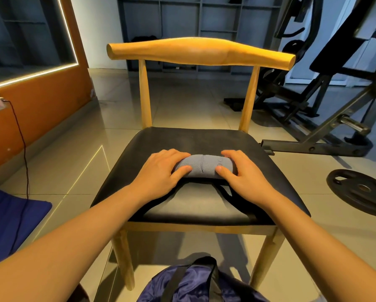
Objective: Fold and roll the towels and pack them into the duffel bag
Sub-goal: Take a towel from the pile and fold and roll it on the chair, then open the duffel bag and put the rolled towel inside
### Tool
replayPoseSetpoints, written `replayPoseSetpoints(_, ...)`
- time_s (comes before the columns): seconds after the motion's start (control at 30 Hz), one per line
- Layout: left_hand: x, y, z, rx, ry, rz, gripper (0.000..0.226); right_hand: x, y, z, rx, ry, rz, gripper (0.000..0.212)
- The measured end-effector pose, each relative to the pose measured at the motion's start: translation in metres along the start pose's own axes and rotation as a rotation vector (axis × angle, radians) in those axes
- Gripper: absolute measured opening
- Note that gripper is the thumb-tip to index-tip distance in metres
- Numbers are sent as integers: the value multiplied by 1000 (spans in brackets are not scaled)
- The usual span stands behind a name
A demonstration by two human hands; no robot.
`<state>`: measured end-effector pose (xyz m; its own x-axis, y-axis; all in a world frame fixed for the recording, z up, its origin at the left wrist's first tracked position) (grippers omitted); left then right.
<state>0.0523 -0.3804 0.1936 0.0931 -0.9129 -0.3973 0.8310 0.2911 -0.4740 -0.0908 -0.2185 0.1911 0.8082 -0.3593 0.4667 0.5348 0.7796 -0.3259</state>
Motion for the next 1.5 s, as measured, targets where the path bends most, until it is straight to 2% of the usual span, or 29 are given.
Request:
replayPoseSetpoints(0.03, 0, 0, 1, 5, 4, 0, 44, 0, 3, 5, -44, -24, 26, 47)
replayPoseSetpoints(0.1, 1, 0, 4, 7, -22, -30, 48, 2, 6, 9, -73, -22, 74, 44)
replayPoseSetpoints(0.2, 4, 2, 6, 30, -18, -45, 57, -2, 5, 1, -4, -15, 76, 37)
replayPoseSetpoints(0.4, 1, 4, 8, 63, 3, -47, 66, -5, 8, -1, 26, -21, 108, 60)
replayPoseSetpoints(0.57, 3, 2, 1, 117, 17, 1, 51, -3, 7, -1, 34, 58, 136, 45)
replayPoseSetpoints(0.7, -1, -18, 7, -28, -55, -56, 47, 4, -1, 6, -128, 55, 137, 41)
replayPoseSetpoints(0.8, 10, -24, -5, 57, -61, -13, 45, -1, -6, -6, -36, 111, 77, 40)
replayPoseSetpoints(0.9, 25, -22, -6, 152, 99, 81, 44, -1, -7, -8, 44, 104, 60, 41)
replayPoseSetpoints(1.03, 26, -18, 0, 207, 206, 98, 52, -2, -3, -6, 65, 82, 60, 55)
replayPoseSetpoints(1.13, 25, -16, 3, 184, 172, 99, 65, -2, -1, -5, 55, 70, 38, 78)
replayPoseSetpoints(1.2, 21, -14, 5, 176, 151, 87, 70, 2, 0, -3, 48, 64, 50, 84)
replayPoseSetpoints(1.5, 9, -6, 21, 123, 134, 74, 66, 5, 12, 5, 35, 107, 81, 69)
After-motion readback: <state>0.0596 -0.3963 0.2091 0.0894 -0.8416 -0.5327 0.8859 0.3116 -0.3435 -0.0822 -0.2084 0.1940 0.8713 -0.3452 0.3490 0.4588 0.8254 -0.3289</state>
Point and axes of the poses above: each hand's wrist, its own y-axis away from the middle knuckle, its own z-axis out of the back of the hand, x = y × z, the point moved 8 cm from there along -y, towards the middle knuckle, and after that the axes turned 7 degrees about y, right-handed, at the moved point
